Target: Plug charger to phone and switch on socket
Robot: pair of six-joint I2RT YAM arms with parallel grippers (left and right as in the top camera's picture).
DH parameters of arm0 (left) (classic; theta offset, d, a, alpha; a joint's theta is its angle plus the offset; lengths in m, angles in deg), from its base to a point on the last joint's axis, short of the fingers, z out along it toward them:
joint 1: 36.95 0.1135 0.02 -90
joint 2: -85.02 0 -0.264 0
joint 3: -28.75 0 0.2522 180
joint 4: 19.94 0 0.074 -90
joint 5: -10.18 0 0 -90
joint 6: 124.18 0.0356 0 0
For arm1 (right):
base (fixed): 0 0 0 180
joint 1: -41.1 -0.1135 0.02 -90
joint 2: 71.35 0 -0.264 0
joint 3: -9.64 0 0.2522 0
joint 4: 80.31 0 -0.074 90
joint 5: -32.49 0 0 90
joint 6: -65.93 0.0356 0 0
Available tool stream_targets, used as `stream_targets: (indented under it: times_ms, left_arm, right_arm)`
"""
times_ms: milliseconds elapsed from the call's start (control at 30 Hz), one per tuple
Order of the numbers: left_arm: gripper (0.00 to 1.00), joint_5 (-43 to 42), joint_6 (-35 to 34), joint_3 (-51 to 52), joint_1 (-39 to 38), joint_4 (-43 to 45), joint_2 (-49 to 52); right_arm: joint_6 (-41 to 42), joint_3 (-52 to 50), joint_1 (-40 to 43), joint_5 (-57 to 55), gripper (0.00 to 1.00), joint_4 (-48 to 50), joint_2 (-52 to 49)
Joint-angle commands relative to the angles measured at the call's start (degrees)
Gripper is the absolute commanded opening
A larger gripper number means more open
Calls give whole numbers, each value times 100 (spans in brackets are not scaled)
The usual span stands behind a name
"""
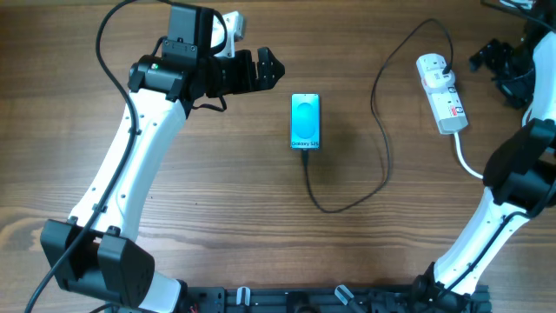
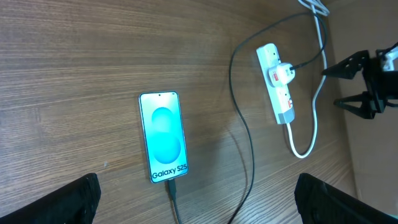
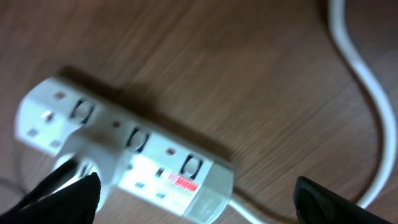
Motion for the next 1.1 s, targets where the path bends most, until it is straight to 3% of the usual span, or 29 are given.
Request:
stream_targets:
  times_ms: [0, 467, 600, 1067]
  left_arm:
    - [100, 55, 114, 9, -2, 15, 39]
    - [100, 55, 114, 9, -2, 15, 39]
    - [100, 55, 114, 9, -2, 15, 39]
    - [100, 55, 114, 9, -2, 15, 39]
  right_arm:
    - [356, -125, 35, -428, 100, 37, -229]
    - [295, -492, 46, -319, 100, 278, -619]
    - [-308, -846, 46, 229, 100, 813, -619]
    - [-634, -920, 4, 487, 100, 1071, -621]
